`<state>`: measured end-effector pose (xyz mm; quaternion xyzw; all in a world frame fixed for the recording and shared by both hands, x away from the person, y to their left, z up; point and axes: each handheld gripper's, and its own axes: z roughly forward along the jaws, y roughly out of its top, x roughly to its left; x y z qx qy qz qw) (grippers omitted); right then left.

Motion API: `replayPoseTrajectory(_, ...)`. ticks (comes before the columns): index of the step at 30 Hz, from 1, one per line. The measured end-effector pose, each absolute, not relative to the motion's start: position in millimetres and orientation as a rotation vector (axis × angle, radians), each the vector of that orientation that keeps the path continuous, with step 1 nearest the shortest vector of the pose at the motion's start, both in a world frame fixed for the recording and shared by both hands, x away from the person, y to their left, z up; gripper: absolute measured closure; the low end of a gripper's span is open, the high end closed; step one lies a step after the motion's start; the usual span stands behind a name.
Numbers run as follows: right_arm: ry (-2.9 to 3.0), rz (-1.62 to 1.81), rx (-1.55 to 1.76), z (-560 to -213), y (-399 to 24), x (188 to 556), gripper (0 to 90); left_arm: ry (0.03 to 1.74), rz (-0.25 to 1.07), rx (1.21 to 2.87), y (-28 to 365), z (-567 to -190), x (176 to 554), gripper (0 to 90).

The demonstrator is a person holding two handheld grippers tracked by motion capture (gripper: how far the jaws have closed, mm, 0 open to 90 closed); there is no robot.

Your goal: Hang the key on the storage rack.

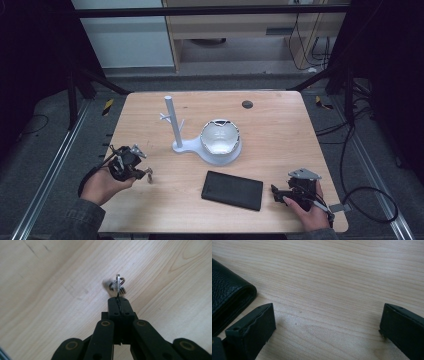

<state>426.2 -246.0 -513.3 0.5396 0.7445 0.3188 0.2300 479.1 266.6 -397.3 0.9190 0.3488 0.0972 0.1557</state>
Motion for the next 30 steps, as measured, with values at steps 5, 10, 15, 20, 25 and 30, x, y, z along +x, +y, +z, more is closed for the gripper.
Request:
replayPoseTrajectory(5, 2.051, 0.875, 1.478, -513.6, -245.7, 427.3, 0.4, 0.947, 0.324, 2.662, 261.3, -358.1, 487.4, 89.8)
replayPoseTrajectory(10, 2.052, 0.875, 1.475, -513.6, -245.8, 427.7, 0.4, 0.914, 0.354, 2.667, 255.3, -326.8, 497.5, 89.8)
replayPoseTrajectory(15, 2.052, 0.876, 1.474, -513.7, -245.7, 427.8, 0.4, 0.898, 0.394, 2.671, 251.0, -300.7, 504.7, 89.8)
replayPoseTrajectory(20, 2.052, 0.874, 1.473, -513.7, -245.7, 427.8, 0.4, 0.895, 0.424, 2.648, 243.2, -275.2, 508.5, 89.8)
replayPoseTrajectory(25, 2.050, 0.875, 1.476, -513.7, -245.3, 428.1, 0.4, 0.919, 0.444, 2.640, 237.2, -260.8, 514.6, 89.8)
replayPoseTrajectory(30, 2.050, 0.878, 1.477, -513.7, -244.9, 428.6, 0.4, 0.919, 0.437, 2.645, 234.3, -260.2, 520.7, 89.9)
